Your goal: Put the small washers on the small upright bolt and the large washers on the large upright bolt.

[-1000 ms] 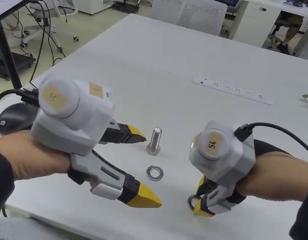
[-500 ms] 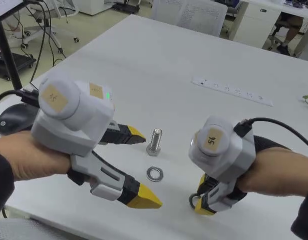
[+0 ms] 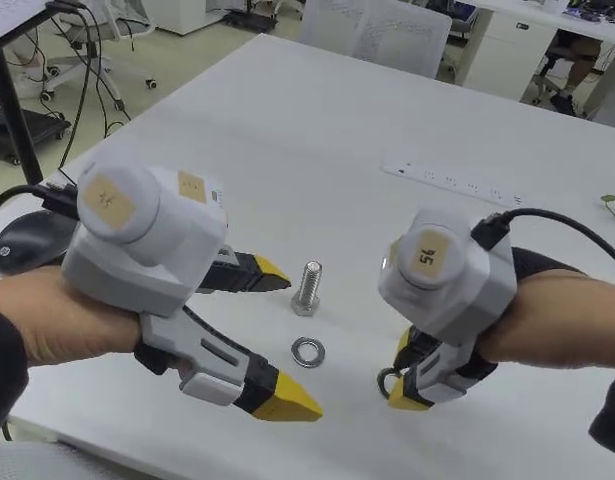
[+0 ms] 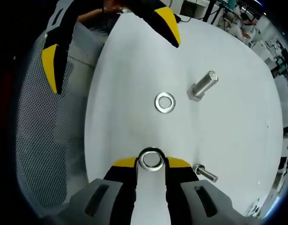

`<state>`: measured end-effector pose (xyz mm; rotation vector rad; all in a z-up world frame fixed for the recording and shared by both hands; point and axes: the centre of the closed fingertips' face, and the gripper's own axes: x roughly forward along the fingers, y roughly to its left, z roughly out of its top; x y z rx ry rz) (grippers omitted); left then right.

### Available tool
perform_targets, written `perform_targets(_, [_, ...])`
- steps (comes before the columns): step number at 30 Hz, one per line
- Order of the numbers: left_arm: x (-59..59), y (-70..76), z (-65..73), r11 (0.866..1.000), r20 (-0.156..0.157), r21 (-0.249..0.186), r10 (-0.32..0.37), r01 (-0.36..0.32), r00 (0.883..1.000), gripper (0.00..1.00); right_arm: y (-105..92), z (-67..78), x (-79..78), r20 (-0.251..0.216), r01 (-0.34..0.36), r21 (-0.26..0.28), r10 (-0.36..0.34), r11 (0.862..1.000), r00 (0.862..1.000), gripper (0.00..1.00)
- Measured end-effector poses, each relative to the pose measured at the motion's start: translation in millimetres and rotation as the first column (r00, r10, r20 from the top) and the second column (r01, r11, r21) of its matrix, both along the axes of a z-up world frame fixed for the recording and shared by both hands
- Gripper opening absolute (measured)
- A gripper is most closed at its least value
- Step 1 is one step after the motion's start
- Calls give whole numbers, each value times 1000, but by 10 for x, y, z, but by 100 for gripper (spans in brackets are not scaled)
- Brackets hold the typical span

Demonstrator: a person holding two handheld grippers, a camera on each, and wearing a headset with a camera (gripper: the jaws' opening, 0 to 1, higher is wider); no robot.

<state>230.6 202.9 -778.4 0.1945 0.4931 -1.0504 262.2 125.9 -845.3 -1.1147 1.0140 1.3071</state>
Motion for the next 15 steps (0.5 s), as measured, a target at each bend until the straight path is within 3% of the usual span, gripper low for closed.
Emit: perform_targets(15, [20,7,43,1000,15,-12,8,-8,1000,78,179,449,264,75,-27,42,24,999,997,24])
